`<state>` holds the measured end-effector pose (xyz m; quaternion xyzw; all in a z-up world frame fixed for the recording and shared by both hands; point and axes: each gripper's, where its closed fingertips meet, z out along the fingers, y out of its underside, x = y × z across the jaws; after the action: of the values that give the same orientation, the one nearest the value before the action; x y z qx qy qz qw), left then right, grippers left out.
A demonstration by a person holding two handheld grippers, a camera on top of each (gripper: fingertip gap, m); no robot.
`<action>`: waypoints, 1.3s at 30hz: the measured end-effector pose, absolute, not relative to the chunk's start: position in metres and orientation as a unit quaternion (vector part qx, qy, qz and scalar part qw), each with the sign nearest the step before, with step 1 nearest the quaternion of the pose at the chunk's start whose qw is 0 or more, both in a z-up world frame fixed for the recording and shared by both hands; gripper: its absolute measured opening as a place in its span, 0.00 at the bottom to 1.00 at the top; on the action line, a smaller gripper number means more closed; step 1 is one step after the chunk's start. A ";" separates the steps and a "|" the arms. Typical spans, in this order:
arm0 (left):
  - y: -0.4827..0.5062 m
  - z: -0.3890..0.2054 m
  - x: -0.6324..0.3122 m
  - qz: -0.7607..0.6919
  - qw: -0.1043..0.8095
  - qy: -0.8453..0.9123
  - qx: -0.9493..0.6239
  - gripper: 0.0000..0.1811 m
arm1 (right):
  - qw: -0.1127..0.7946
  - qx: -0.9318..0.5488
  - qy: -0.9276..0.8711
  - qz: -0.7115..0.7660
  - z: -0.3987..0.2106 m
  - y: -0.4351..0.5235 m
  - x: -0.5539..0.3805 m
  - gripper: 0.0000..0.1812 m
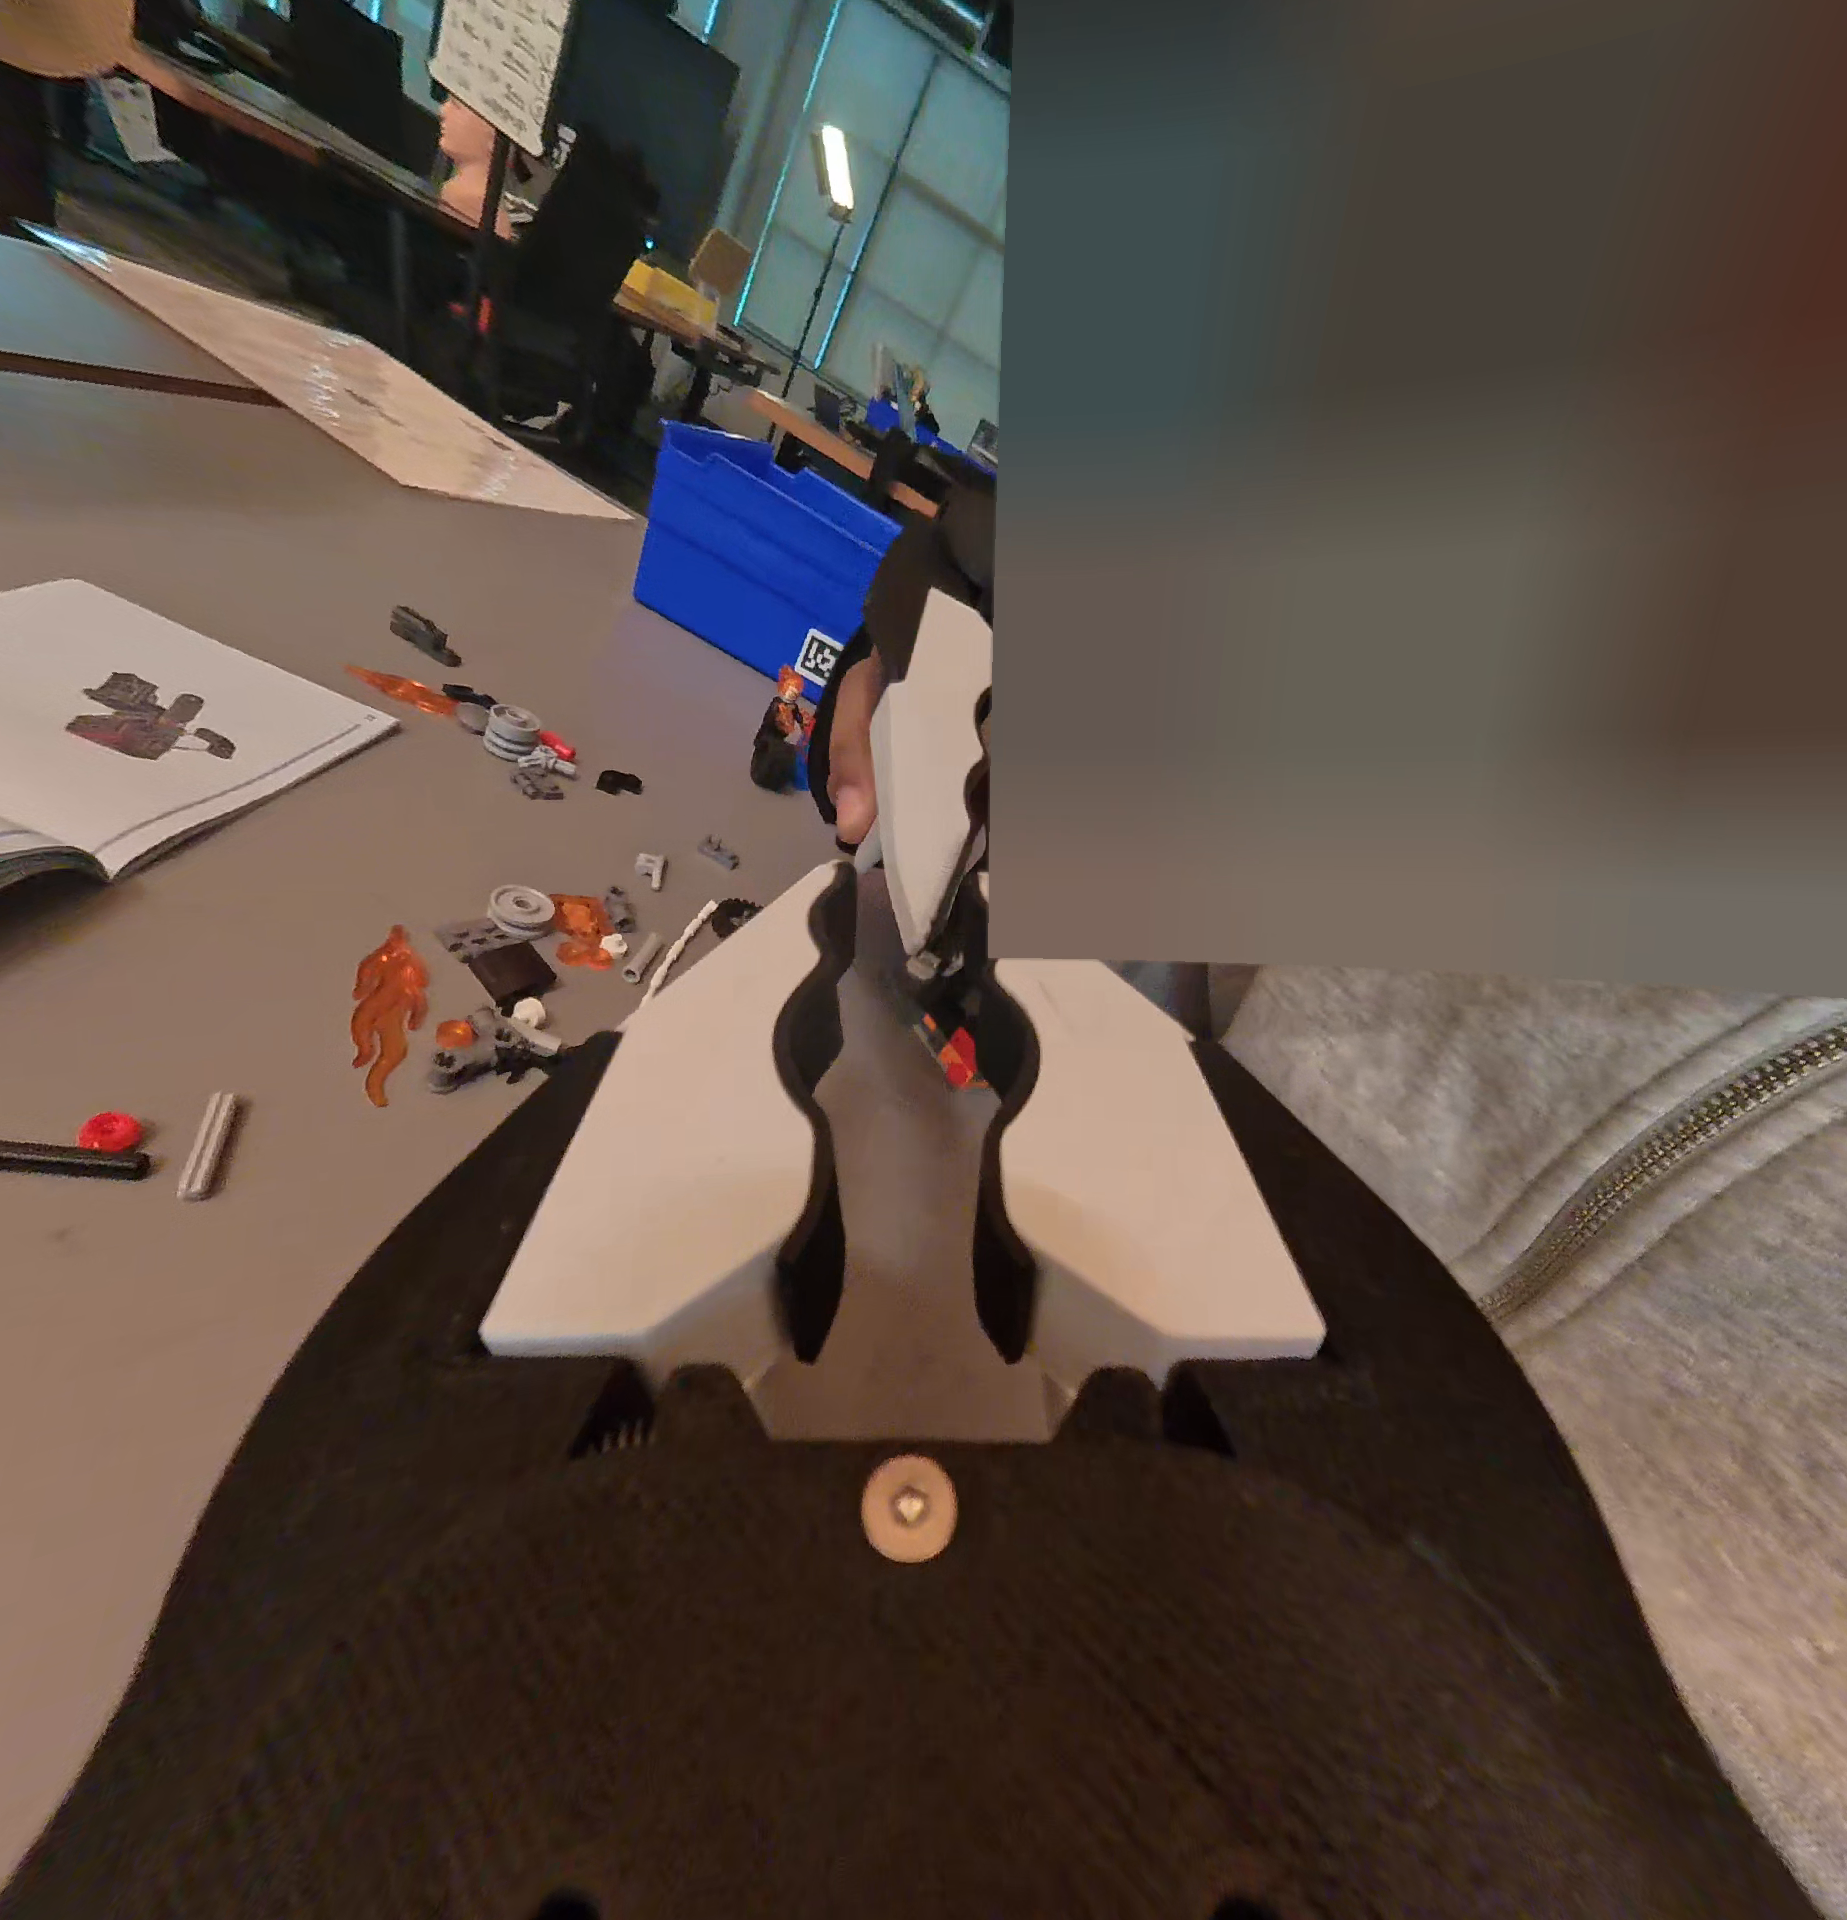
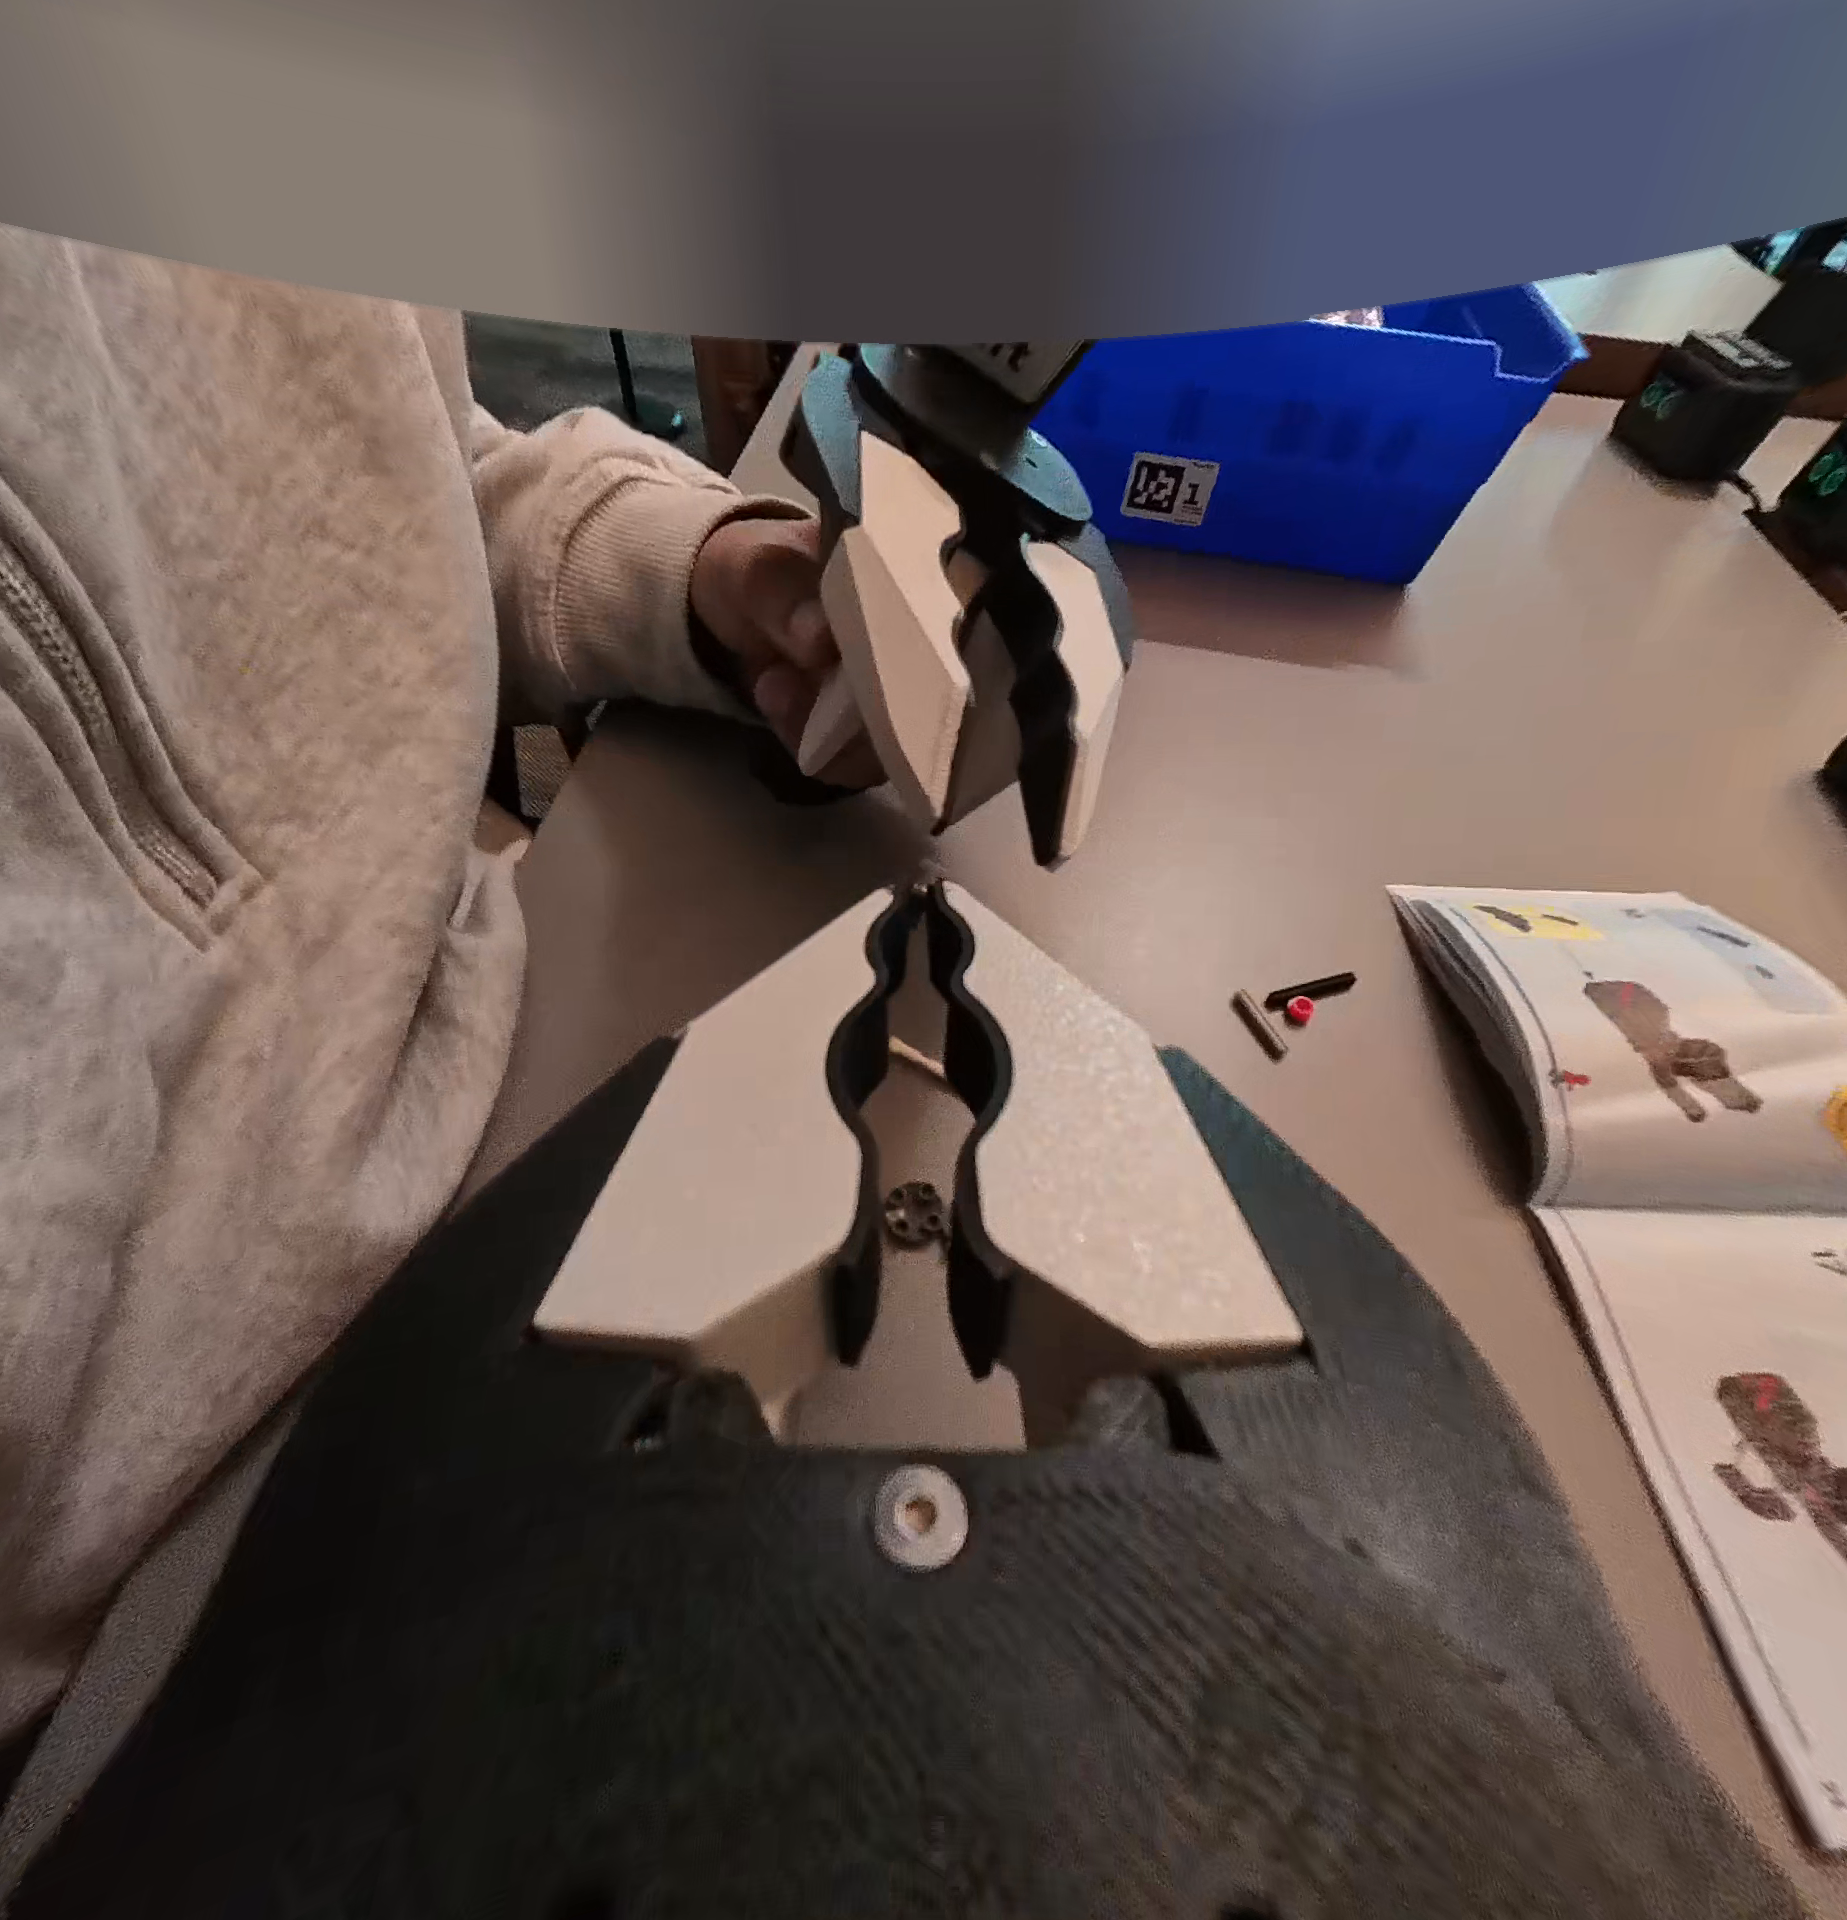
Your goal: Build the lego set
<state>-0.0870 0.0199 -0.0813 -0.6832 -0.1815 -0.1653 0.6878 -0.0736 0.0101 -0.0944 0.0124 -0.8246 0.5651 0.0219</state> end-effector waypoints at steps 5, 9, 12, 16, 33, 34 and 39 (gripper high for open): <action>0.017 -0.080 -0.087 -0.179 0.691 -0.180 -0.676 0.12 | 0.045 0.030 -0.830 0.555 -0.094 0.012 -0.072 0.01; 0.017 -0.077 -0.080 -0.198 0.693 -0.164 -0.673 0.11 | 0.072 0.047 -0.835 0.543 -0.094 0.015 -0.070 0.01; 0.019 -0.078 -0.075 -0.209 0.688 -0.153 -0.677 0.11 | 0.088 0.052 -0.836 0.540 -0.091 0.018 -0.070 0.00; 0.023 -0.083 -0.068 -0.213 0.677 -0.141 -0.691 0.10 | 0.093 0.058 -0.837 0.536 -0.090 0.018 -0.066 0.00; 0.024 -0.091 -0.070 -0.194 0.662 -0.140 -0.710 0.00 | 0.092 0.052 -0.854 0.509 -0.104 0.020 -0.068 0.00; 0.022 -0.089 -0.071 -0.193 0.667 -0.139 -0.706 0.00 | 0.093 0.050 -0.854 0.510 -0.104 0.020 -0.069 0.00; 0.011 -0.077 -0.078 -0.191 0.694 -0.140 -0.680 0.00 | 0.103 0.041 -0.854 0.508 -0.104 0.023 -0.075 0.00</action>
<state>-0.0777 0.0111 -0.0768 -0.6799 -0.1398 -0.1905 0.6942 -0.0746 0.0228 -0.1038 0.0407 -0.8541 0.5081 0.1033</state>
